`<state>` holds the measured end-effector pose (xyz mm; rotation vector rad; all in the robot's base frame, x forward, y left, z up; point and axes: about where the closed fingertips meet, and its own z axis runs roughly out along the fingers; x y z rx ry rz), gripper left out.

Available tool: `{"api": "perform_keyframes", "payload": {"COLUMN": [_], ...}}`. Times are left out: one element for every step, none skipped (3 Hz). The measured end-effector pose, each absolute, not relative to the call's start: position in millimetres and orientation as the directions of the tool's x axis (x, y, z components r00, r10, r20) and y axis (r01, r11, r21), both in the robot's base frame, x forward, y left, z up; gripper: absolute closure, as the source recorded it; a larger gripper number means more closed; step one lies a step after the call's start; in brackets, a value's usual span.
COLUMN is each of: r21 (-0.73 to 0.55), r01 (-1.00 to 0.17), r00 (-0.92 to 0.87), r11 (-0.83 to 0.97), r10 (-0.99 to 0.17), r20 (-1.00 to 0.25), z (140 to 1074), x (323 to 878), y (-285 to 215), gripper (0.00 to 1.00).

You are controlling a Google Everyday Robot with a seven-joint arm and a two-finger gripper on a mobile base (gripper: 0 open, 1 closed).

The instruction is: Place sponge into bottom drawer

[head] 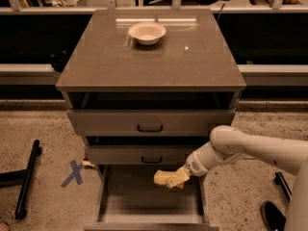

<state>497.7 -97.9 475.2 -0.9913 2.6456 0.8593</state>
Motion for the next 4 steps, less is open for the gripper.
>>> {"api": "perform_keyframes", "payload": {"r21": [0.450,0.488,0.541,0.541], "r01": [-0.671,-0.660,-0.624,-0.624], "r00": [-0.740,-0.748,-0.777,-0.777], "r11": [0.589,0.572,0.563,0.563], "r10": [-0.568,-0.558,-0.522,-0.522], "r20": [-0.360,-0.358,-0.353,-0.353], "z": [436.5,389.3,338.3,338.3], "x": [502.2,508.5,509.6,509.5], "y": [-92.3,-85.6,-76.4,-76.4], "gripper": [1.00,1.00,1.00,1.00]}}
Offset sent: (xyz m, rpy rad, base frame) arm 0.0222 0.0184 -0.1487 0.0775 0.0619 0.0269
